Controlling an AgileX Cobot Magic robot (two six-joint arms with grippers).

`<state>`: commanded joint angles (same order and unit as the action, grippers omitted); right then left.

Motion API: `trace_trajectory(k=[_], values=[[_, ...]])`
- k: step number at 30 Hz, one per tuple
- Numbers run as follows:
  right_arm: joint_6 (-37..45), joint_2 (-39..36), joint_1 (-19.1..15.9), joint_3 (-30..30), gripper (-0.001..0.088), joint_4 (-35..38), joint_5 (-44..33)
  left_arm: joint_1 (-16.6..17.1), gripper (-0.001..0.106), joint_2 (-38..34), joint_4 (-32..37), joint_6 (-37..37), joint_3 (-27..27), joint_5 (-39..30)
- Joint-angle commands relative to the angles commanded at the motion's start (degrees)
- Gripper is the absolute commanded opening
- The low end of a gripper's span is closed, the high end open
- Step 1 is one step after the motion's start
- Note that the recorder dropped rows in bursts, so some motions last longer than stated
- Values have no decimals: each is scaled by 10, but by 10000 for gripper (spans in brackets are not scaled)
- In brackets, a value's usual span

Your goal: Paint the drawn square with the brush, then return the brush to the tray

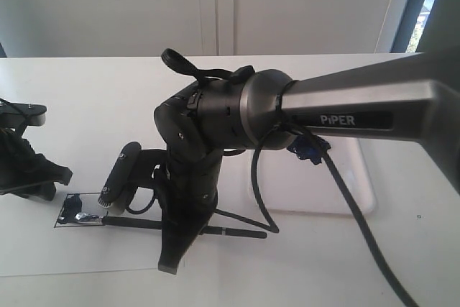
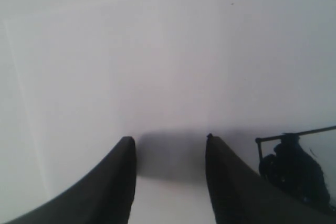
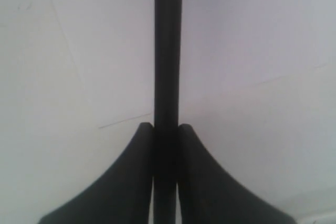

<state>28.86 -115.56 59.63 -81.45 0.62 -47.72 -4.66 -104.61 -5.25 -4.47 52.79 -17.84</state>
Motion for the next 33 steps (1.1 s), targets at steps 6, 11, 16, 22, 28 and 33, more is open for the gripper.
trace_trajectory(k=[6,11,16,22,28,33], values=[[15,0,11,0,0,2,1,0,483,0,0,0,0,0],[6,0,13,0,0,-1,3,0,483,0,-1,0,0,-3],[-24,0,13,0,0,-11,6,0,483,0,-1,0,0,-7],[-72,0,13,0,0,-44,7,0,483,0,-1,0,0,-11],[-118,0,13,0,0,-83,-8,0,483,0,-1,0,0,-10],[-168,0,13,0,0,-123,-10,0,483,0,-1,0,0,-10]])
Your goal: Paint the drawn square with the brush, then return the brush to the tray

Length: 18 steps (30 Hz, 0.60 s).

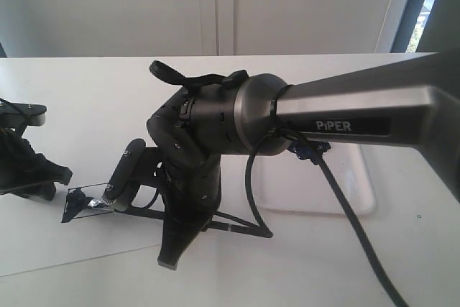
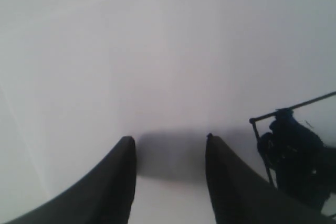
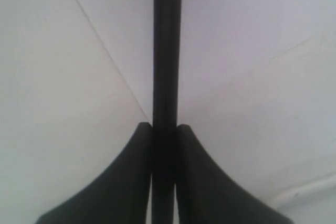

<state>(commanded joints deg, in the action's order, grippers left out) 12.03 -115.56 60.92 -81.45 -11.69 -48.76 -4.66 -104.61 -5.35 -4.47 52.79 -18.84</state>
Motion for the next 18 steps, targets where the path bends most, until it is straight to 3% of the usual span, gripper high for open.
trace_trajectory(k=[18], values=[[-48,0,0,0,0,-44,1,0,483,0,0,0,0,0]])
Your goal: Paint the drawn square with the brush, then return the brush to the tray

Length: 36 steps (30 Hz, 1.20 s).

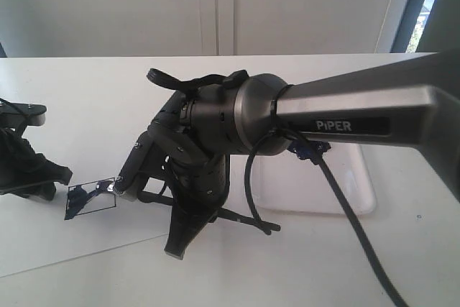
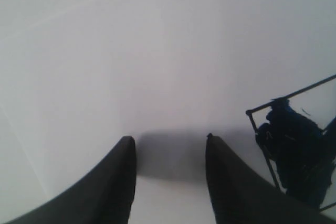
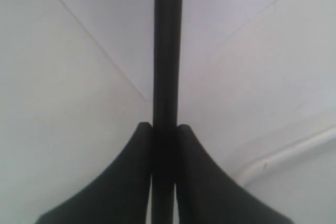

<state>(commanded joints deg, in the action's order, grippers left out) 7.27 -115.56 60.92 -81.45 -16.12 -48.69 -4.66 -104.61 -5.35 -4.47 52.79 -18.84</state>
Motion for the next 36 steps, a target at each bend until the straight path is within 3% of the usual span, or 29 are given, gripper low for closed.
trace_trajectory(k=[21,25,36], values=[[33,-33,1,-25,0,61,38,0,483,0,-1,4,0,1],[76,-33,1,-33,0,117,33,0,483,0,-1,4,0,1],[10,-33,1,-34,0,68,-11,0,483,0,-1,4,0,0]])
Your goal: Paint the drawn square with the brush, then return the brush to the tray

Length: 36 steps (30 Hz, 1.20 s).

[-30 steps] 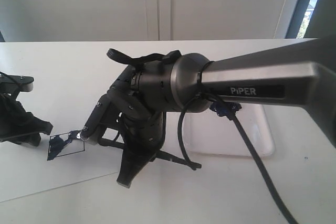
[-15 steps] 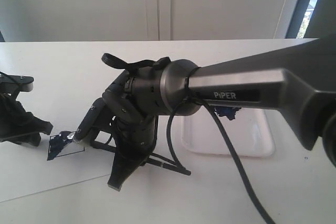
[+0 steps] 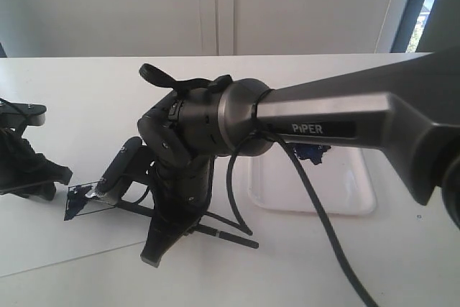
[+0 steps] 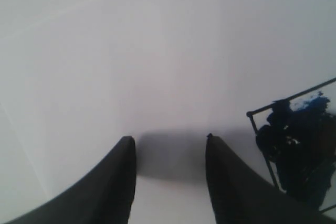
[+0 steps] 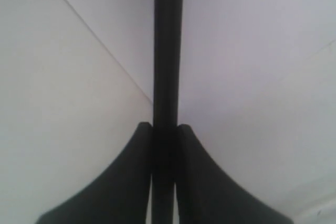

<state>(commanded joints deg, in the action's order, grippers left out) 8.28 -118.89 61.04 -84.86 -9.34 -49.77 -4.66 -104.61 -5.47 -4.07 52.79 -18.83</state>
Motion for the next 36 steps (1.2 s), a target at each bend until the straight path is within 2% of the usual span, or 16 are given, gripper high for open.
trace_trajectory(k=[24,36], values=[[-59,12,0,0,0,-49,-54,0,483,0,0,0,0,1],[-66,13,2,1,0,-52,-25,0,483,0,0,0,0,0]])
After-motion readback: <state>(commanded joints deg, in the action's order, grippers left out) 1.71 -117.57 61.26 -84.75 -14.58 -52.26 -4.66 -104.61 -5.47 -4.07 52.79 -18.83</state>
